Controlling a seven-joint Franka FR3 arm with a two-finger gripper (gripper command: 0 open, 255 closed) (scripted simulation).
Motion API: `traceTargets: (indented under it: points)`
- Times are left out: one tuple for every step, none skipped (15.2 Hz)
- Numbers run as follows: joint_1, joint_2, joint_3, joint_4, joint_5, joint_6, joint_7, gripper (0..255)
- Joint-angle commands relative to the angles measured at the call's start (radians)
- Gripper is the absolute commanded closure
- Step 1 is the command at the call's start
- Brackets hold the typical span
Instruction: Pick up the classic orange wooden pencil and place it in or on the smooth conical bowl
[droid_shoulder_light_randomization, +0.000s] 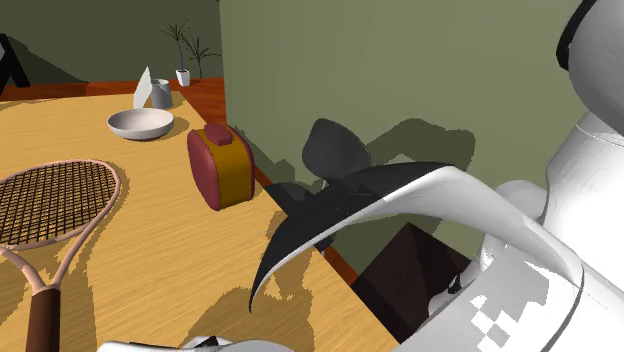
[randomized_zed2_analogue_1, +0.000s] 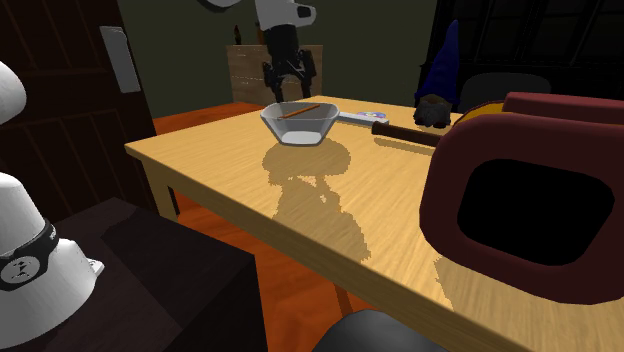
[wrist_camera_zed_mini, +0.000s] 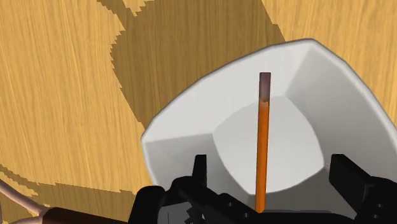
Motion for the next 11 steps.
traceTargets:
  points:
    - [0.003, -0.023, 0.006, 0.031, 0.025, -0.046, -0.015, 0]
    - [0.004, -0.036, 0.009, 0.052, 0.039, -0.076, -0.024, 0]
    - [0.006, -0.046, 0.011, 0.069, 0.048, -0.099, -0.031, 0]
    - [0.006, -0.046, 0.011, 0.069, 0.048, -0.099, -0.031, 0]
    - [0.006, -0.046, 0.011, 0.069, 0.048, -0.099, -0.031, 0]
    - [0.006, -0.046, 0.011, 0.069, 0.048, -0.099, -0.031, 0]
    - [0.006, -0.046, 0.011, 0.069, 0.048, -0.099, -0.031, 0]
    - [0.006, -0.046, 0.011, 0.069, 0.048, -0.099, -0.031, 0]
    - [0.006, -0.046, 0.011, 0.069, 0.048, -0.099, -0.031, 0]
    - [0.006, -0.046, 0.011, 0.069, 0.048, -0.099, -0.031, 0]
    - [0.006, -0.046, 0.011, 0.069, 0.048, -0.099, -0.031, 0]
